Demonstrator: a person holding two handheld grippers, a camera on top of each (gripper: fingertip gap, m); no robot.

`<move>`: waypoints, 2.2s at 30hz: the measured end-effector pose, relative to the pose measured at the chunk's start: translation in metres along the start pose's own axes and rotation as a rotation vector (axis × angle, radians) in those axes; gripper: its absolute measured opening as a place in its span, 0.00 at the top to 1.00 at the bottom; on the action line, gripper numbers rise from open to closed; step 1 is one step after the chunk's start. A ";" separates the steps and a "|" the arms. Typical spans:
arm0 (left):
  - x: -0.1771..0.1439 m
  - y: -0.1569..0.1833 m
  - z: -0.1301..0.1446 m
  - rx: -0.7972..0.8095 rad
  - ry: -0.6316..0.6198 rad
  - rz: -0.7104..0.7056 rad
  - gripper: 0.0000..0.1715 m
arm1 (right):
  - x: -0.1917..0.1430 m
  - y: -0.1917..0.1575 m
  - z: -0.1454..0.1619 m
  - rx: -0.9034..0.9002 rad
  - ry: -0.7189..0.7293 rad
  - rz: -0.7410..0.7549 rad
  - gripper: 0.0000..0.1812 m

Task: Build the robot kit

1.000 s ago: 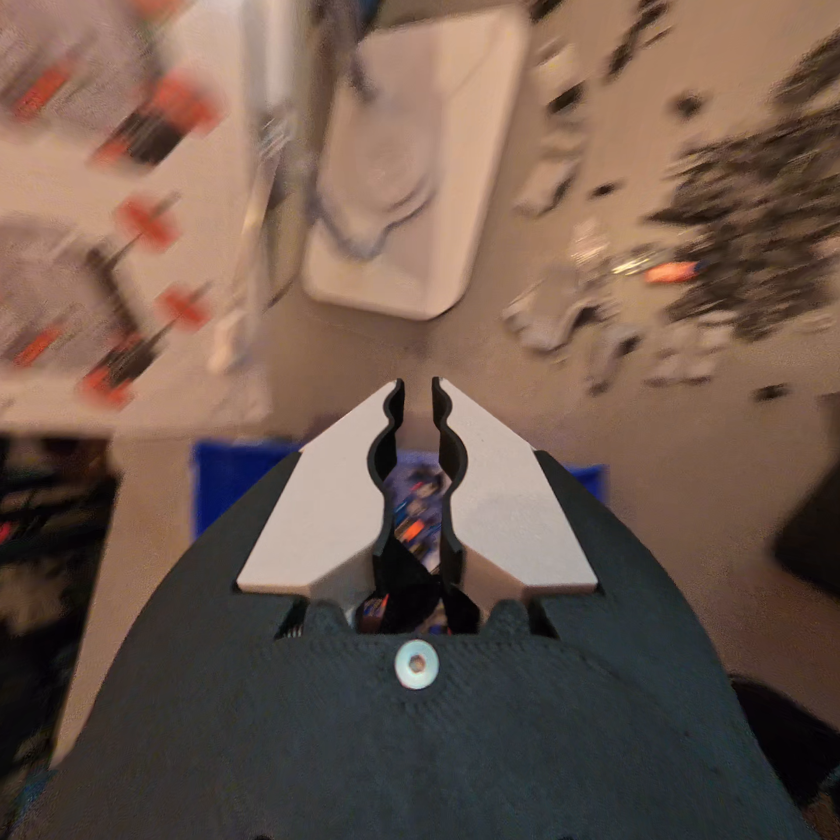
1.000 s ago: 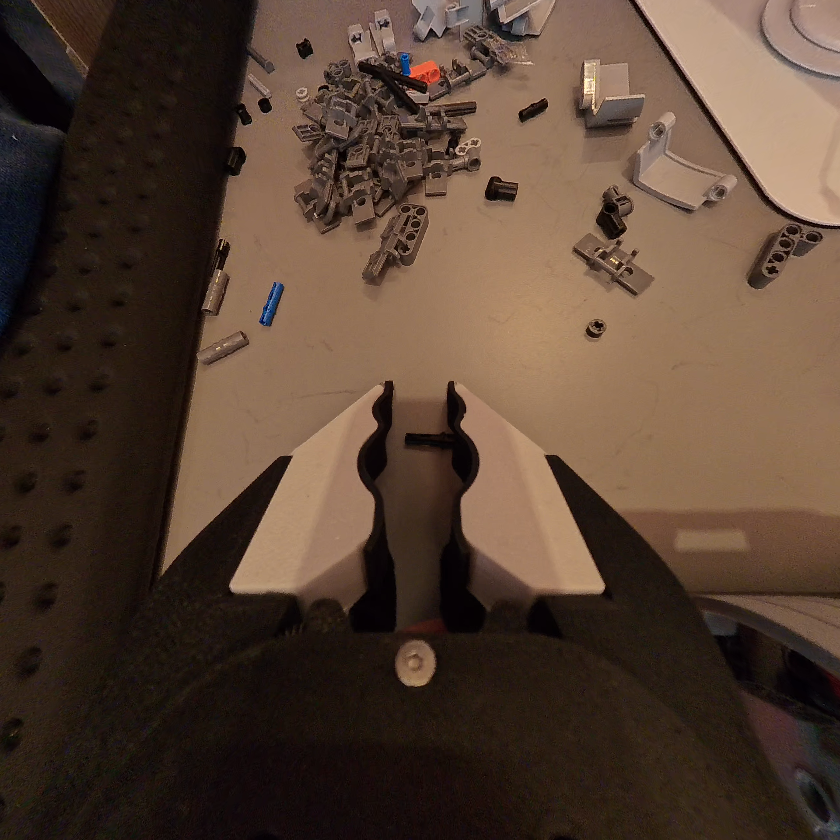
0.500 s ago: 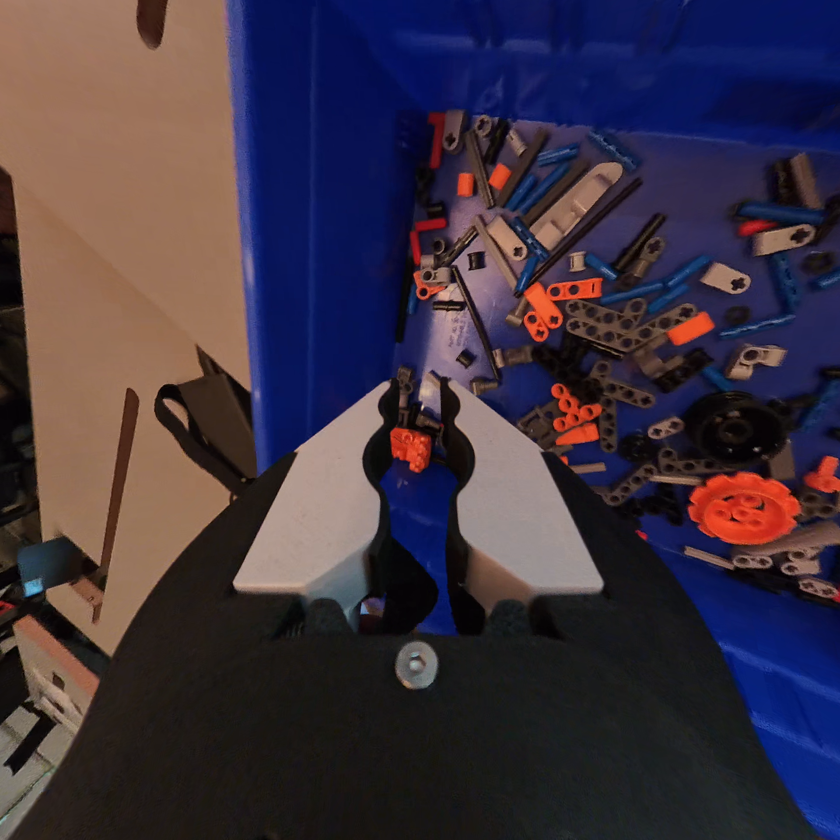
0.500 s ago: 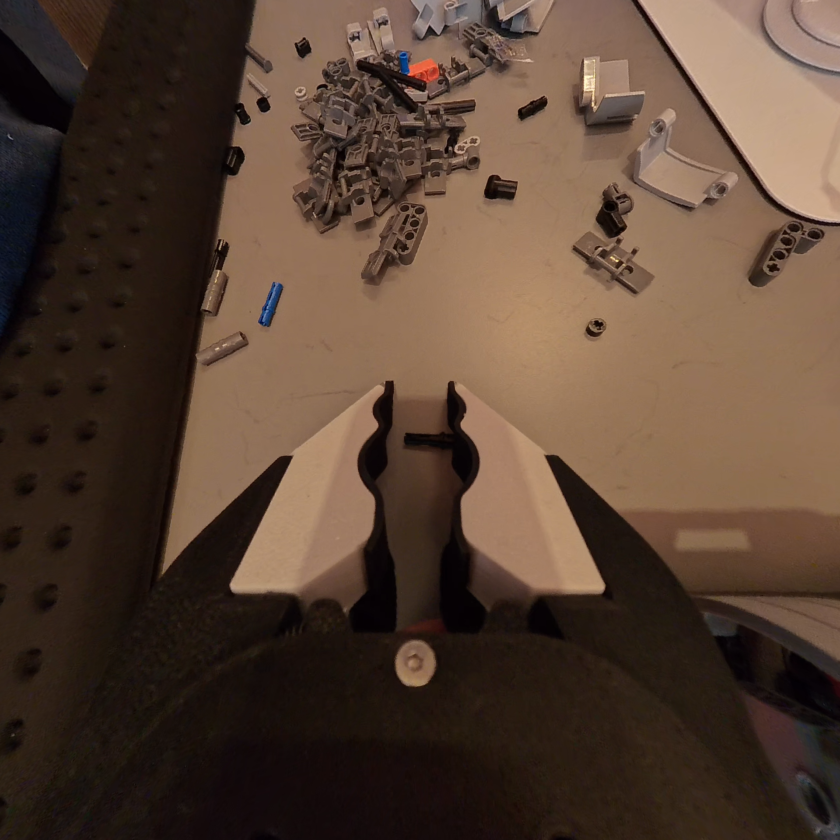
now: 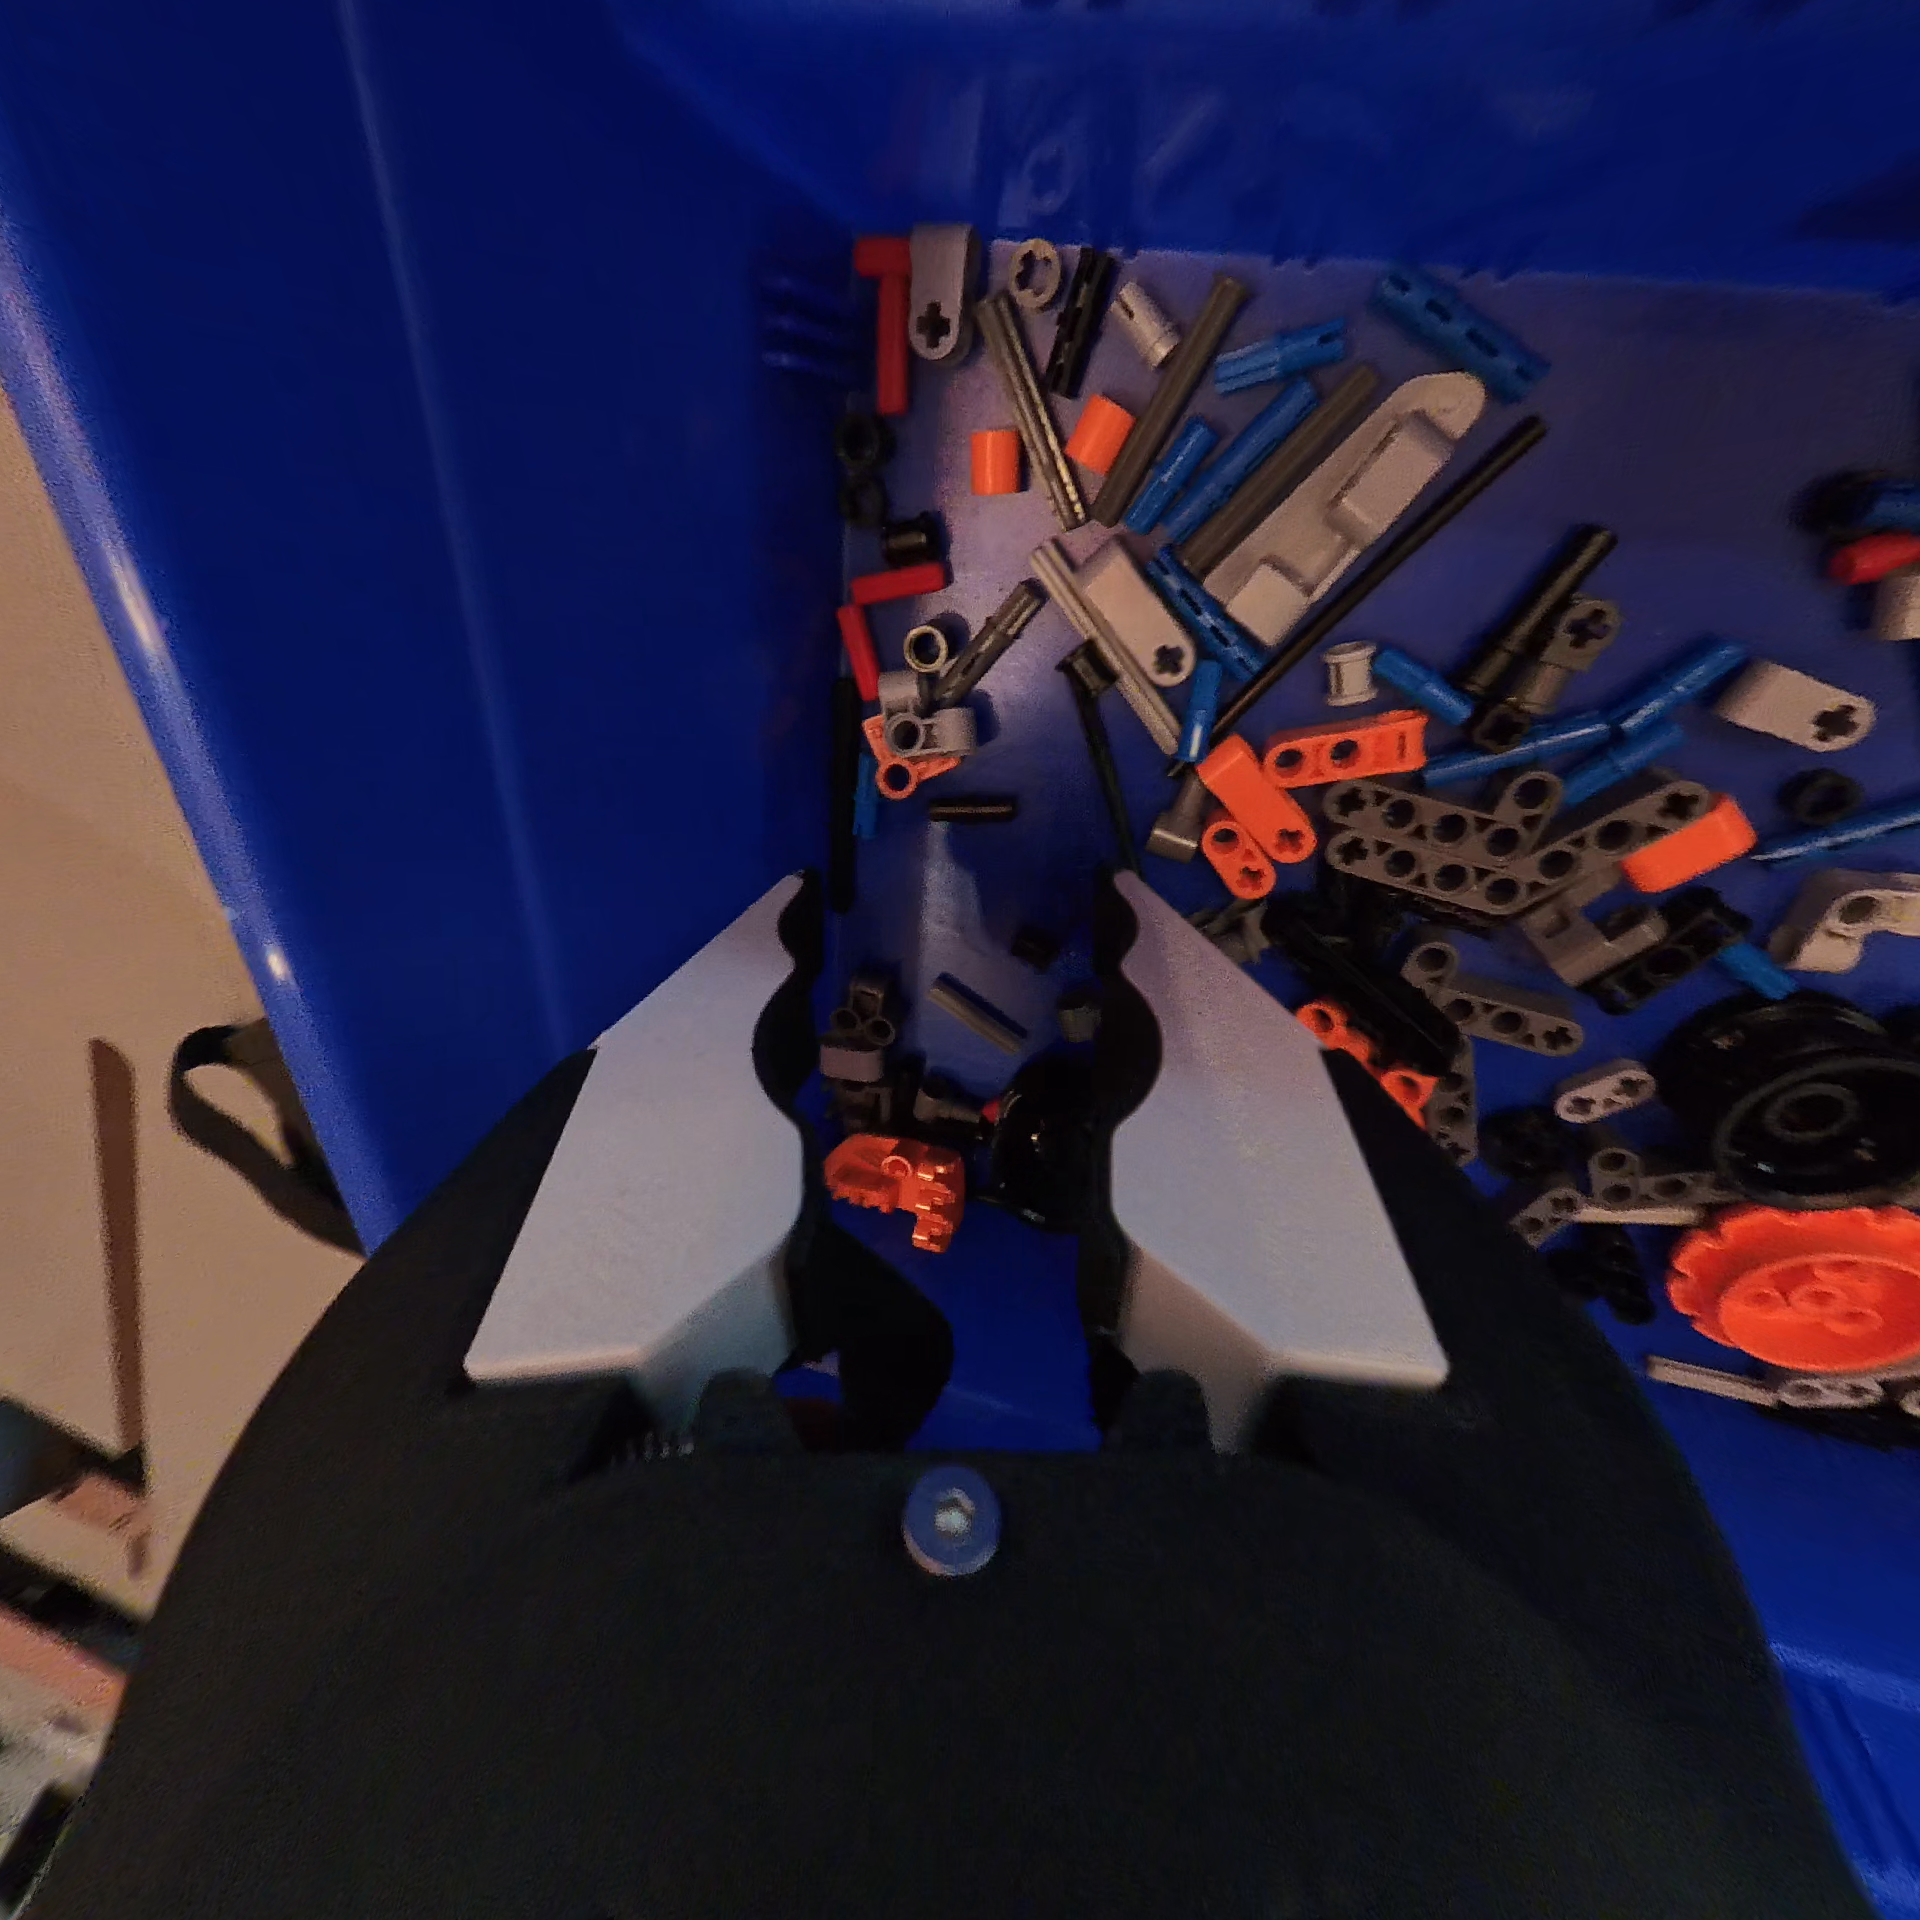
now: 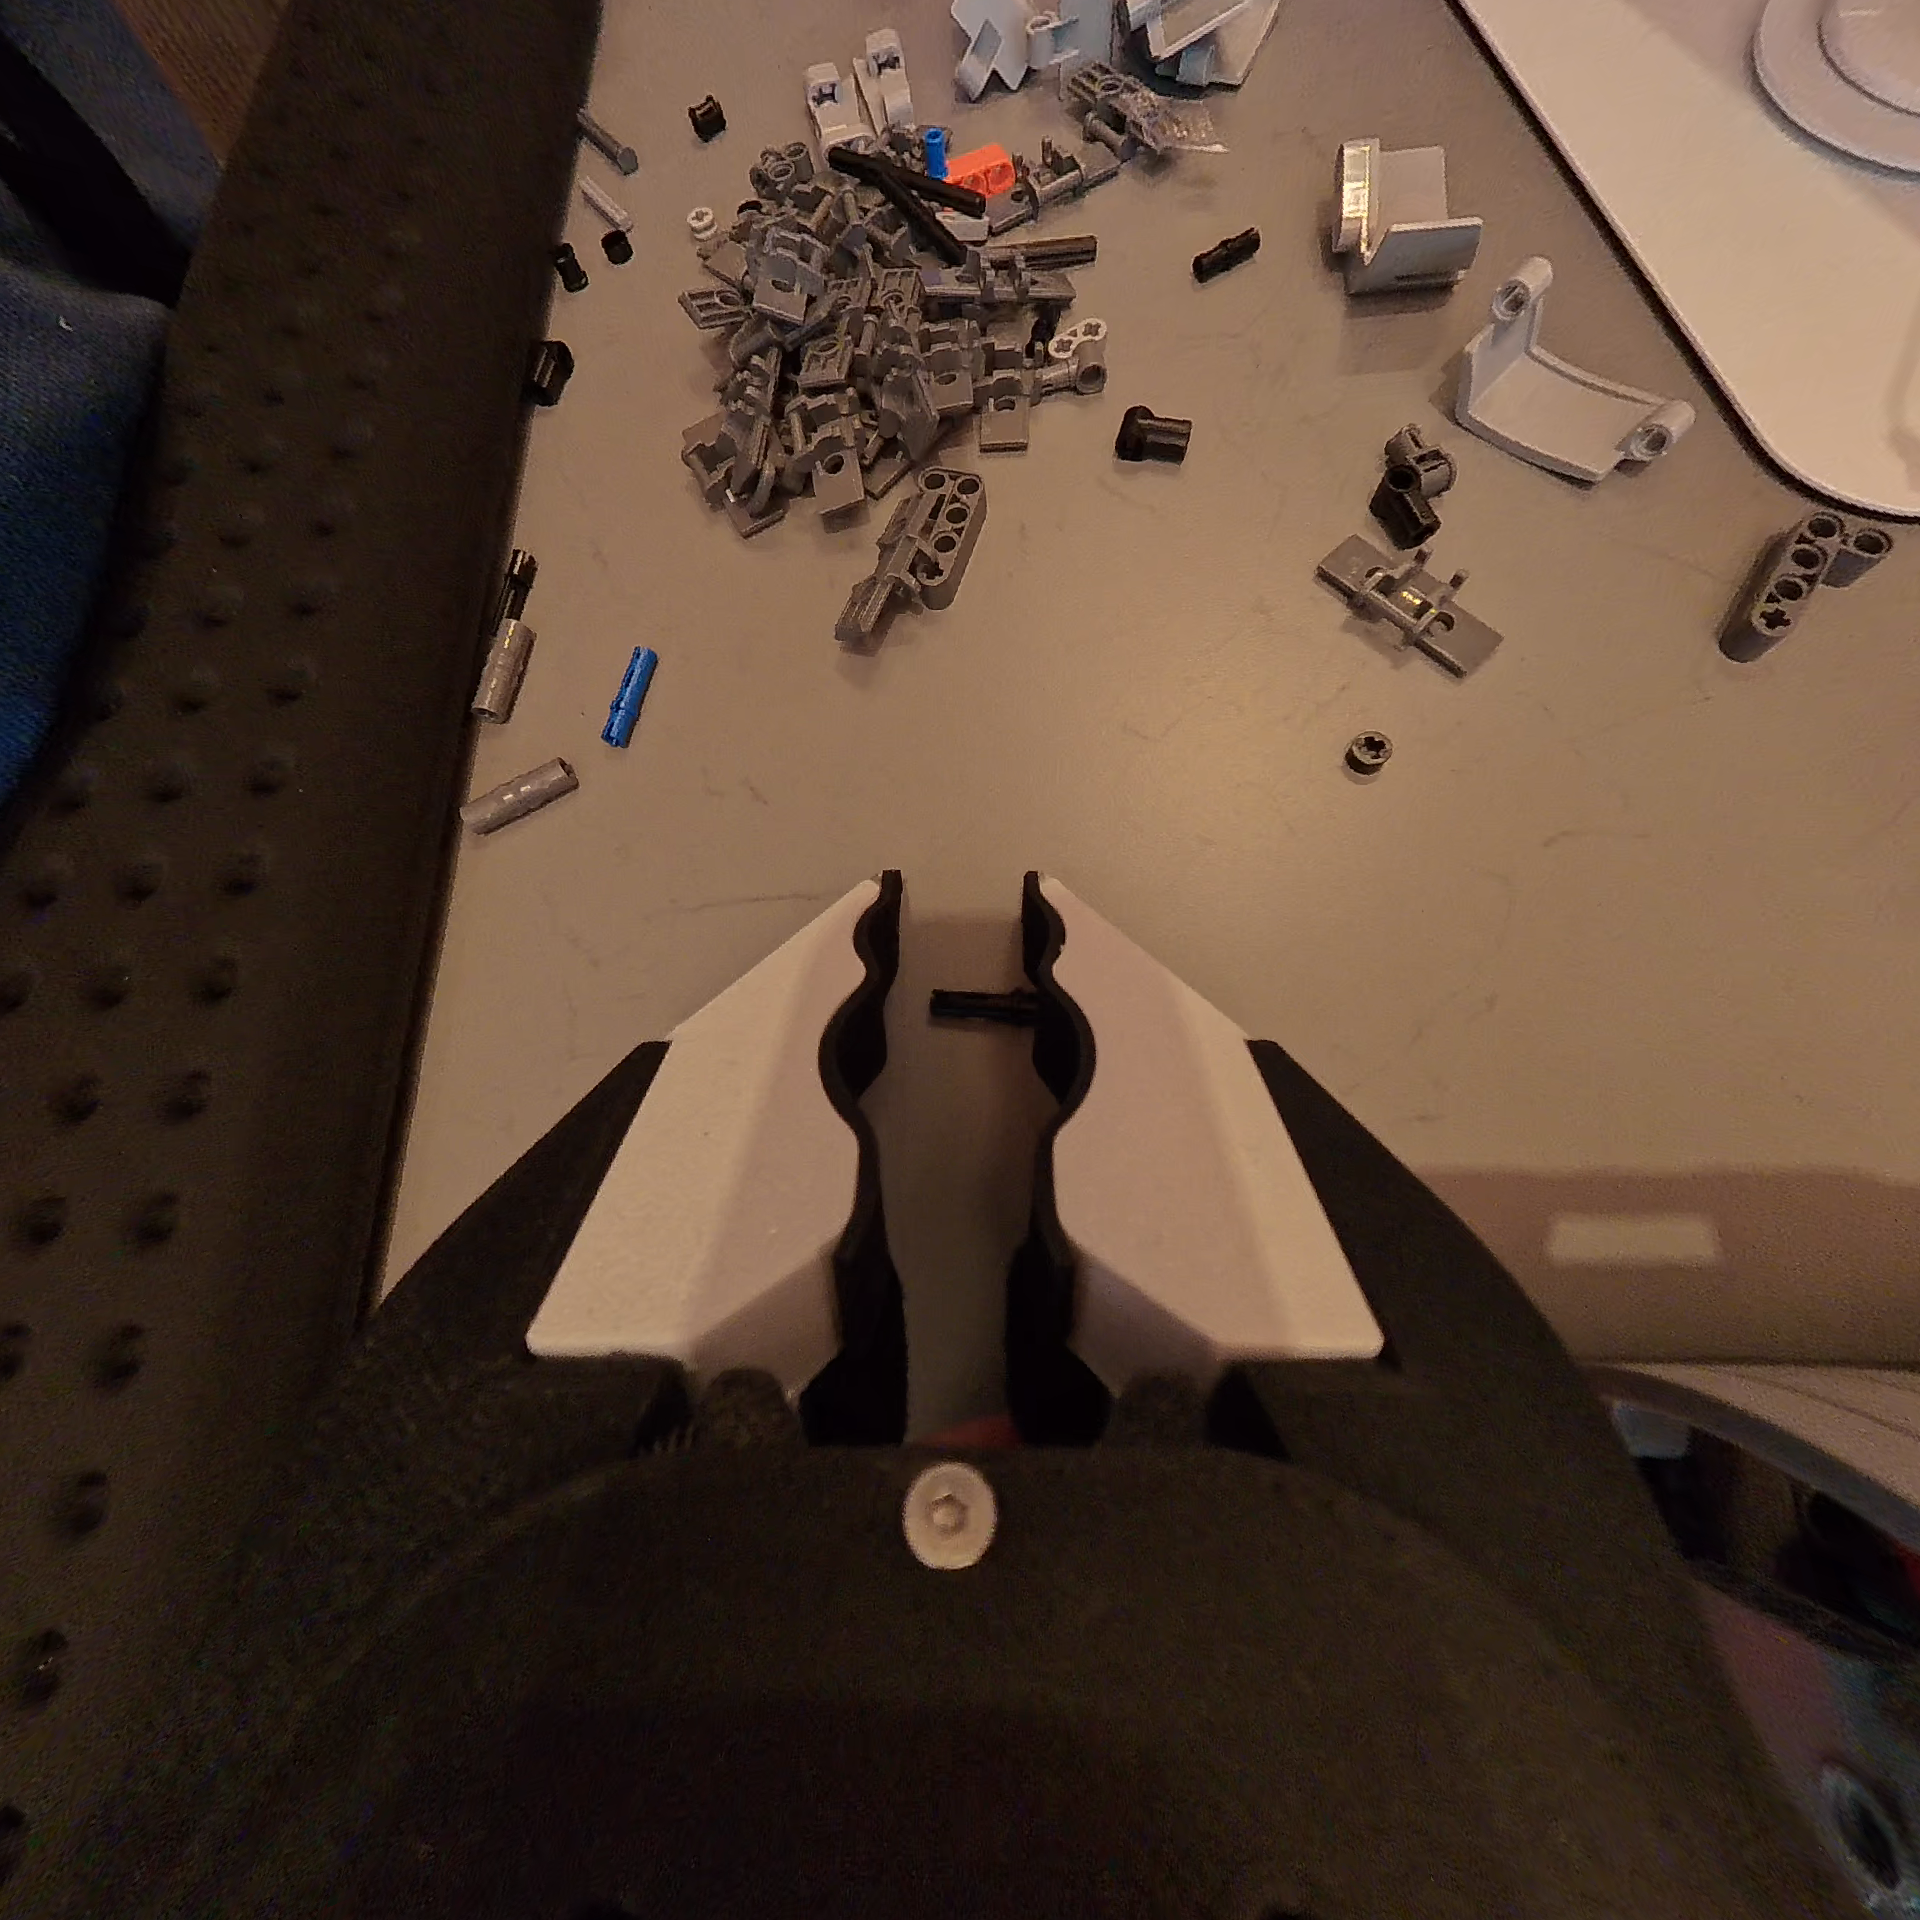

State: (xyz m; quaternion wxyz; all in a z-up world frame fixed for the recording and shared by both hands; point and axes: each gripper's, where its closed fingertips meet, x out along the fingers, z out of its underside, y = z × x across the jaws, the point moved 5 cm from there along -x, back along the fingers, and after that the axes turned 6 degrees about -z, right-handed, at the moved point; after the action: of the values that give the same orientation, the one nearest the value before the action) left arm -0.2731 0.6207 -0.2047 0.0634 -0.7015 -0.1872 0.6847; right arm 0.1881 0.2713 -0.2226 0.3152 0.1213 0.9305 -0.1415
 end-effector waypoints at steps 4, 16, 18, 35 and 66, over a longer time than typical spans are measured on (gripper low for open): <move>0.000 0.002 0.001 -0.041 0.041 0.111 0.64 | 0.000 0.000 0.000 0.001 0.000 0.000 0.88; 0.003 0.008 0.000 -0.020 0.010 0.189 0.54 | 0.000 0.000 0.000 0.001 0.001 -0.003 0.88; 0.004 0.007 -0.001 -0.014 0.002 0.190 0.54 | 0.000 0.000 0.000 0.000 0.001 -0.003 0.88; 0.004 -0.004 0.002 -0.049 0.008 0.095 0.72 | -0.001 0.000 0.000 0.002 0.007 -0.007 0.88; 0.008 -0.009 0.004 -0.112 -0.052 0.128 0.92 | -0.001 -0.001 -0.001 -0.003 0.012 -0.008 0.88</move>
State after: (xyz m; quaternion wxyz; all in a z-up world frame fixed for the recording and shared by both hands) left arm -0.2787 0.6311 -0.2091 -0.0249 -0.6966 -0.1815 0.6937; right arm 0.1887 0.2706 -0.2211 0.3092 0.1180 0.9331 -0.1408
